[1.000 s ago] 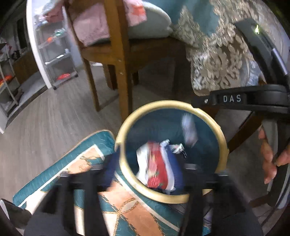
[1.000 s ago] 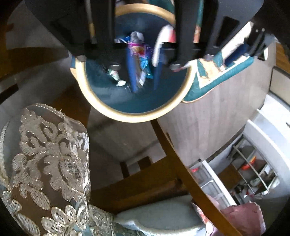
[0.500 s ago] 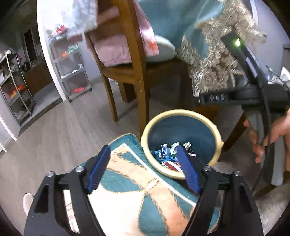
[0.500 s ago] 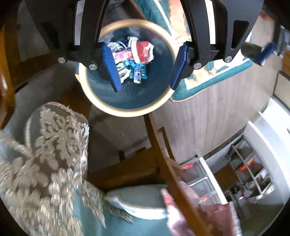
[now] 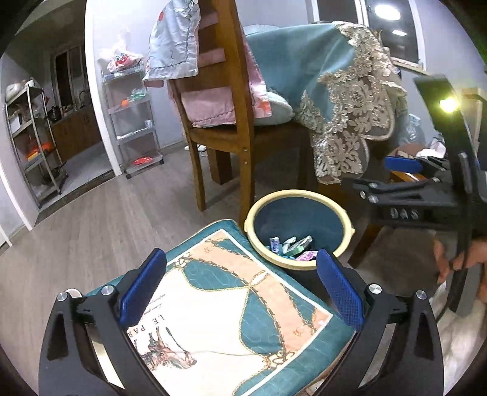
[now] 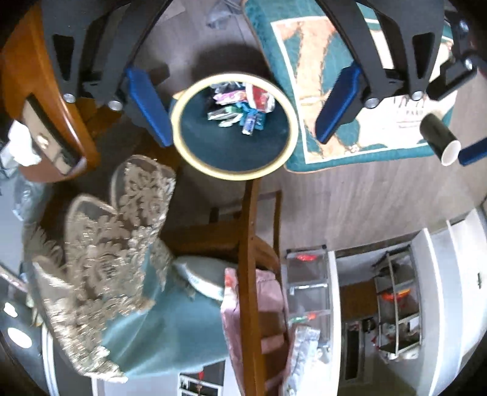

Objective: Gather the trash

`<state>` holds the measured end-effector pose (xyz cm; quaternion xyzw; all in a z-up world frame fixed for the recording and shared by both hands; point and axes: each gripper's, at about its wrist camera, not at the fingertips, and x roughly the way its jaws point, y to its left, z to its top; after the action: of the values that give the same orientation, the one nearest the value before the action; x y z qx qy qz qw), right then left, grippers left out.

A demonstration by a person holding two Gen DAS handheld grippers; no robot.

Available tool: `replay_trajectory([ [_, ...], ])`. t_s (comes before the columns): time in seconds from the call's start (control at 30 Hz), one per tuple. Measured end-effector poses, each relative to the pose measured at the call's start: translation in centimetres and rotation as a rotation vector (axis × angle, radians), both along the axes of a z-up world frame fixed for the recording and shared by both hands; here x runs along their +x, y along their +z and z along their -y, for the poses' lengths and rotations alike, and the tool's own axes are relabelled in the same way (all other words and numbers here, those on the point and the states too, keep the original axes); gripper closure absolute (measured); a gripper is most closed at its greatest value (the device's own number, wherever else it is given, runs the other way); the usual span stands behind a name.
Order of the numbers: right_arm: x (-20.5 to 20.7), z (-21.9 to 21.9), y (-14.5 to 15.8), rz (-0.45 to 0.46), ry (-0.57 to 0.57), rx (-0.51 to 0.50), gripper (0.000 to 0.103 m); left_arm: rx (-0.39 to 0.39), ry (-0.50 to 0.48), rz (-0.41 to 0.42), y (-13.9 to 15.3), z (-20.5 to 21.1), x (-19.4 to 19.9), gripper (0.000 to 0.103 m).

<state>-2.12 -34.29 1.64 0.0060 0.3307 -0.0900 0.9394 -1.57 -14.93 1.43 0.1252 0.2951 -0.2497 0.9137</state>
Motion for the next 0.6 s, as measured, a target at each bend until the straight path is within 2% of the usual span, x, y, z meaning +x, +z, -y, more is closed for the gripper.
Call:
replay_trajectory([
  [0.23,-2.3,0.3,-2.1,-0.057,-0.095,-0.018,0.005,-0.029,0.024,-0.017,-0.6,0.3,0.0,0.006],
  [0.3,-2.5,0.5,-2.2,-0.049,-0.100,-0.029,0.005,-0.038,0.027,-0.015,-0.6,0.3,-0.1,0.006],
  [0.4,-2.7,1.2,-2.4,-0.035,-0.106,0.004,0.005,-0.032,0.053,0.012,-0.6,0.3,-0.1,0.006],
  [0.6,-2.5,1.7,-2.9,-0.051,-0.112,0.023,0.005,-0.057,0.100,0.000,-0.6,-0.3,0.6,0.006],
])
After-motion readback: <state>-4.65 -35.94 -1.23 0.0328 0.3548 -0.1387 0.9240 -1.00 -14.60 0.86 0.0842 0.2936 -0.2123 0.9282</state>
